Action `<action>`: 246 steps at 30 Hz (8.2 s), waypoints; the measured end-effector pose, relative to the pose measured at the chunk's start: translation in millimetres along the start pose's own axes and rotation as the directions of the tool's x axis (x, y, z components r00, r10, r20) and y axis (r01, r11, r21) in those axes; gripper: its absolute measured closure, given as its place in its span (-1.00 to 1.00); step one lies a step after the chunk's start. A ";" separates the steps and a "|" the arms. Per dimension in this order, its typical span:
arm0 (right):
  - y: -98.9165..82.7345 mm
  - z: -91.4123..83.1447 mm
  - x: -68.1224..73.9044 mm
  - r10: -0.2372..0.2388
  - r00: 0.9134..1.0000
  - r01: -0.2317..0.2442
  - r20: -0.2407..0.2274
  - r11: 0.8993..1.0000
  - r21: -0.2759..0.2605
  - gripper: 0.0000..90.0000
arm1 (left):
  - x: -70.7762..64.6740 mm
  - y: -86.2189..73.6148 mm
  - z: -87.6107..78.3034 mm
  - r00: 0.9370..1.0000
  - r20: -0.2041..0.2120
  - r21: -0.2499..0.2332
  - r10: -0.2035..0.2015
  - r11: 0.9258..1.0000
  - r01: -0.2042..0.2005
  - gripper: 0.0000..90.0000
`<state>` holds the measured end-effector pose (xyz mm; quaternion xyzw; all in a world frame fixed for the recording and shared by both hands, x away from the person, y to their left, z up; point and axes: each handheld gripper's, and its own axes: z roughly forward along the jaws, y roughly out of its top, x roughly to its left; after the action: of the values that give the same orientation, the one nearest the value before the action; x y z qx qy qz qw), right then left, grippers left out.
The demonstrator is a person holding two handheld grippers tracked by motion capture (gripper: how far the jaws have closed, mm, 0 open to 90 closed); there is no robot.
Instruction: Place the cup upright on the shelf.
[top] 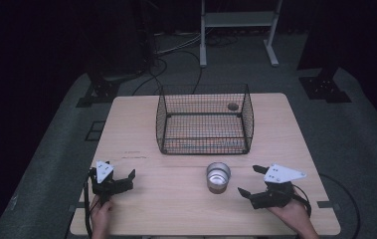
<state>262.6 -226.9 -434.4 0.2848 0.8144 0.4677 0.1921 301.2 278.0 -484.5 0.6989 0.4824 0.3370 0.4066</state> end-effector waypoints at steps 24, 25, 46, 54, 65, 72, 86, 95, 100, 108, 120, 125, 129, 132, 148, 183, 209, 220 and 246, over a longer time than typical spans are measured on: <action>8.2 26.9 14.1 -0.010 0.998 0.013 -0.054 0.998 0.065 -0.78 | -0.1 -0.1 0.1 1.000 0.002 -0.004 0.000 1.000 0.000 -1.00; 8.3 28.4 14.1 -0.015 0.999 0.019 -0.052 0.997 0.070 -0.77 | -0.1 -0.1 0.1 1.000 0.002 -0.003 0.000 1.000 0.000 -1.00; 10.1 57.1 14.3 0.007 0.998 0.001 -0.057 0.991 0.136 -0.80 | -0.1 0.0 0.0 1.000 0.002 -0.003 0.000 1.000 0.000 -1.00; 10.8 69.0 14.6 0.008 0.999 0.000 -0.051 0.988 0.151 -0.80 | -0.1 -0.1 0.0 1.000 0.001 -0.005 -0.002 1.000 0.002 -1.00; 13.6 84.0 13.4 0.012 0.998 0.000 -0.070 0.987 0.161 -0.80 | -0.2 -0.1 -0.1 1.000 0.001 -0.005 -0.002 1.000 0.002 -1.00; 16.0 92.8 13.2 0.012 0.997 0.000 -0.074 0.987 0.160 -0.80 | 0.0 -0.1 0.0 1.000 0.001 -0.007 -0.004 1.000 0.004 -1.00; 16.3 95.6 12.3 0.021 0.996 -0.007 -0.090 0.988 0.155 -0.71 | -0.1 -0.1 0.0 1.000 0.001 -0.006 -0.004 1.000 0.004 -1.00; 16.6 94.8 12.5 0.015 0.995 -0.001 -0.097 0.989 0.145 -0.61 | -0.1 -0.1 0.0 1.000 0.001 -0.007 -0.003 1.000 0.003 -1.00; 17.6 92.0 11.5 0.019 0.996 -0.007 -0.089 0.990 0.144 -0.60 | 0.0 -0.1 0.0 1.000 0.001 -0.006 -0.004 1.000 0.004 -1.00; 21.3 82.6 5.3 0.055 0.995 -0.043 -0.084 0.990 0.134 -0.60 | -0.1 -0.1 0.1 1.000 0.001 -0.005 -0.002 1.000 0.003 -1.00; 37.5 68.0 -3.1 0.073 0.992 -0.061 -0.098 0.990 0.129 -0.60 | -0.3 0.0 0.2 1.000 0.002 -0.002 0.001 1.000 -0.001 -1.00; 44.7 63.6 -7.1 0.088 0.990 -0.074 -0.114 0.990 0.117 -0.60 | -0.3 0.0 0.2 1.000 0.002 -0.001 0.003 1.000 -0.003 -1.00; 51.5 60.0 -9.5 0.094 0.988 -0.081 -0.120 0.991 0.109 -0.60 | 0.0 0.0 0.1 1.000 0.001 -0.001 0.001 1.000 -0.001 -1.00; 56.4 58.6 -11.7 0.097 0.987 -0.084 -0.130 0.991 0.103 -0.60 | -0.2 0.0 0.1 1.000 0.002 -0.001 0.002 1.000 -0.002 -1.00; 91.1 52.5 -18.4 0.052 0.989 -0.040 -0.139 0.995 0.088 -0.60 | -0.2 0.0 0.2 1.000 0.002 -0.001 0.001 1.000 -0.001 -1.00; 148.2 54.1 -38.2 0.042 0.988 -0.031 -0.147 0.997 0.073 -0.60 | 0.2 0.0 0.3 1.000 0.002 0.000 0.001 1.000 -0.001 -1.00; 190.6 69.8 -56.9 0.027 0.992 -0.018 -0.122 0.997 0.077 -0.60 | 0.2 -0.1 0.7 1.000 0.002 -0.007 -0.002 1.000 0.002 -1.00; 206.7 87.1 -66.2 0.038 0.994 -0.027 -0.105 0.994 0.108 -0.60 | 0.5 -0.1 0.6 1.000 0.002 -0.006 -0.004 1.000 0.004 -1.00; 211.8 138.1 -89.1 0.088 0.993 -0.075 -0.078 0.984 0.159 -0.60 | -0.1 -0.1 0.9 1.000 0.002 -0.005 -0.002 1.000 0.002 -1.00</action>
<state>470.8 -109.4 -313.2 0.3118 0.8436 0.4216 0.1152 301.9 277.7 -485.1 0.6976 0.4818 0.3369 0.4094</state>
